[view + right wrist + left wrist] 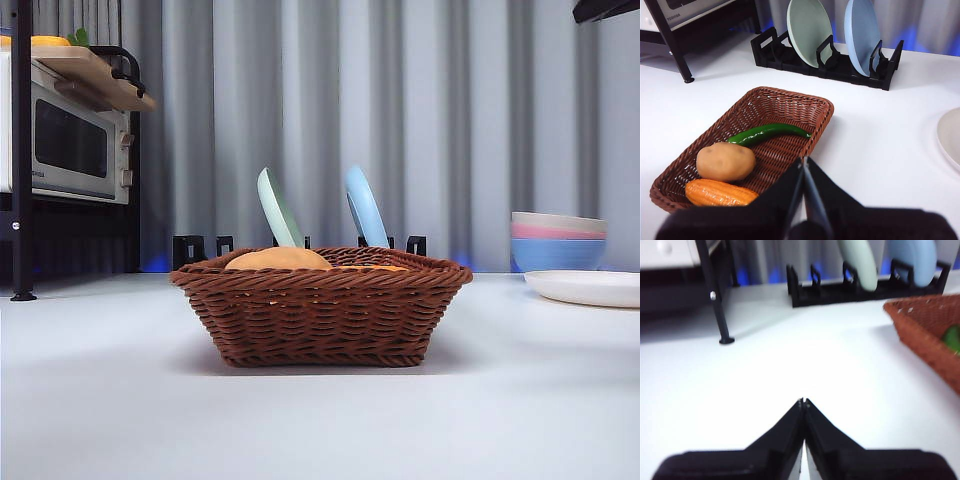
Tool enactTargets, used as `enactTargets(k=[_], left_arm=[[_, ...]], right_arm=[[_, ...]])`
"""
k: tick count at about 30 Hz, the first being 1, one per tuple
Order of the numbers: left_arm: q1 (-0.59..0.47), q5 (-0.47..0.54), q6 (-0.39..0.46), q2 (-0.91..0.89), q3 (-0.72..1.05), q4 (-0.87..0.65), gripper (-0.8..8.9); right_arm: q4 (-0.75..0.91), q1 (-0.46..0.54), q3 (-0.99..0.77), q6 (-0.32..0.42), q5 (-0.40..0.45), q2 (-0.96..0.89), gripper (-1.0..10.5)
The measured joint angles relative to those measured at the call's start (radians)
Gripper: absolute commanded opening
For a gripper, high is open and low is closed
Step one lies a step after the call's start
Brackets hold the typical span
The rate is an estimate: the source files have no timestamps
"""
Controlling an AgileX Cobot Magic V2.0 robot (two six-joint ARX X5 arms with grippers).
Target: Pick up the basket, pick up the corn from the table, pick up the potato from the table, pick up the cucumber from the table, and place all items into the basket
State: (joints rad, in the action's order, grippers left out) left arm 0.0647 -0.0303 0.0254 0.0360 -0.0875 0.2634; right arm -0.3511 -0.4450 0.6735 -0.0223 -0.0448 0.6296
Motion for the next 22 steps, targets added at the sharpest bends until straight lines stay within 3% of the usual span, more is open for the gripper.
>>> enactTargets(k=[22], left_arm=[[-0.011, 0.000, 0.000, -0.031, 0.047, -0.017, -0.03]], right_arm=[[0.000, 0.000, 0.000, 0.000, 0.000, 0.000, 0.0]])
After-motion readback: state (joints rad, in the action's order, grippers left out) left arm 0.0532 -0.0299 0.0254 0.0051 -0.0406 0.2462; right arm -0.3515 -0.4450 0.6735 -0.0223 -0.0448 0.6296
